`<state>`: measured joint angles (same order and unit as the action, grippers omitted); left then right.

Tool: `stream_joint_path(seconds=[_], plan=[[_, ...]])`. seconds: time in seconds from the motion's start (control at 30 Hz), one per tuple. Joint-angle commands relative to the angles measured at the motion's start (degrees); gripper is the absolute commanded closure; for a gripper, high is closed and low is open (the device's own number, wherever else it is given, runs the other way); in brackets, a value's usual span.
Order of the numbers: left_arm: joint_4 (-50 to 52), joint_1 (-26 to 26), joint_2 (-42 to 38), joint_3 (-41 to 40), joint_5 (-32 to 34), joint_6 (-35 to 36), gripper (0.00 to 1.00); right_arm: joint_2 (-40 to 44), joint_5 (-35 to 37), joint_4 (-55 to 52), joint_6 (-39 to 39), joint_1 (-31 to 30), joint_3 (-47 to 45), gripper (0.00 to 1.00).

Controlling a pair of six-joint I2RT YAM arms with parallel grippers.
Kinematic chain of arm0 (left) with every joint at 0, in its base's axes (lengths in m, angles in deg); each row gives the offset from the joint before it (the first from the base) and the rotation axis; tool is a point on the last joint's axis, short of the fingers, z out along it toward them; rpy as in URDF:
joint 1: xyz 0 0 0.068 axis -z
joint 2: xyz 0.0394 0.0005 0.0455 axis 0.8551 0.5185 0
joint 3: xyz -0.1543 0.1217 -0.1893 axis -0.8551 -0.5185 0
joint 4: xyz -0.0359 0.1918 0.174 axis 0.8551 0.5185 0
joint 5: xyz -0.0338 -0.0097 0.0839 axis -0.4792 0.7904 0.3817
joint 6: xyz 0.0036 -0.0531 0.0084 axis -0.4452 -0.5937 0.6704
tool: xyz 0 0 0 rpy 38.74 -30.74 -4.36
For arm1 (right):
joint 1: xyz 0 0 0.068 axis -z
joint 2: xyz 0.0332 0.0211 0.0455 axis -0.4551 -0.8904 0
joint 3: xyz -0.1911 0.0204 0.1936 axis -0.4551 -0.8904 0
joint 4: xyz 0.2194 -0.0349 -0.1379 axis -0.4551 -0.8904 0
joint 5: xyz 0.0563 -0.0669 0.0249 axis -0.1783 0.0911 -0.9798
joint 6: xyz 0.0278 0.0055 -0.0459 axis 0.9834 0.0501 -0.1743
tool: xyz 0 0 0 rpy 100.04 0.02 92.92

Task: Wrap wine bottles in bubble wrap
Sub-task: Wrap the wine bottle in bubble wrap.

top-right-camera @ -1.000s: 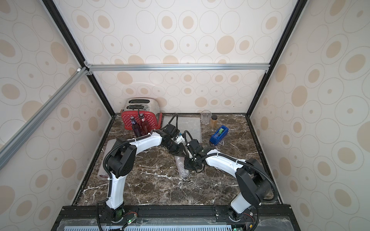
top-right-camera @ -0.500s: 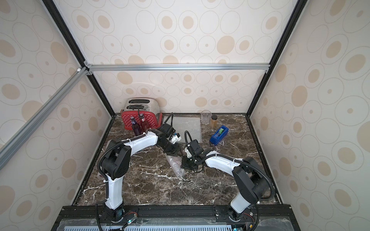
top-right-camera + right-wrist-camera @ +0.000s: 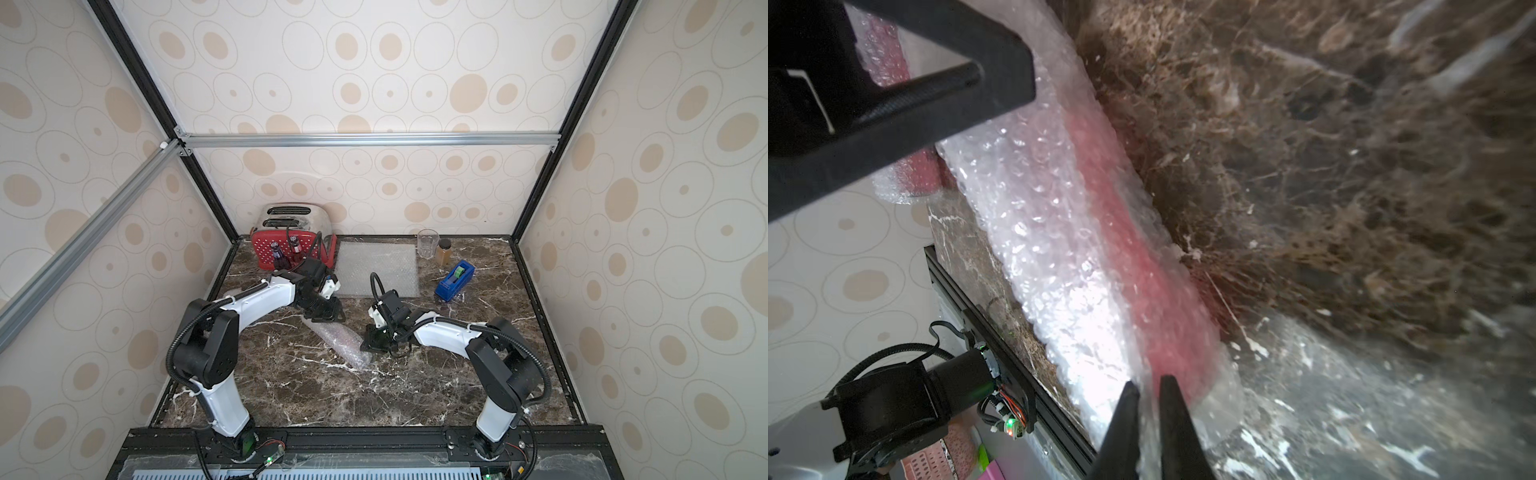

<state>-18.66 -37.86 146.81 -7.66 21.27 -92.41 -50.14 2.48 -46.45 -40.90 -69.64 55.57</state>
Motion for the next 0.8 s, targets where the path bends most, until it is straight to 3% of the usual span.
stream_joint_path(seconds=[0.0,0.23,0.57,0.63,0.77], plan=[[-3.3,-2.6,-3.9,-3.9,6.4,1.9,0.60,-3.0,0.8,-4.4,0.3,-1.3,-0.8,0.87],[-8.4,-3.9,-10.1,-13.4,7.9,3.4,0.73,-4.3,0.8,-4.4,0.3,-2.6,0.2,0.87],[-12.7,-5.3,-14.3,-19.8,9.5,3.9,0.82,-4.9,1.3,-4.2,0.3,-3.0,0.4,0.87],[-13.1,-5.3,-13.4,-19.7,8.7,3.6,0.82,-4.9,1.0,-4.6,-0.4,-3.2,0.8,0.83],[-13.4,-5.3,-13.1,-19.5,8.7,3.8,0.82,-3.9,2.5,-10.0,-5.0,-3.2,3.9,0.63]])
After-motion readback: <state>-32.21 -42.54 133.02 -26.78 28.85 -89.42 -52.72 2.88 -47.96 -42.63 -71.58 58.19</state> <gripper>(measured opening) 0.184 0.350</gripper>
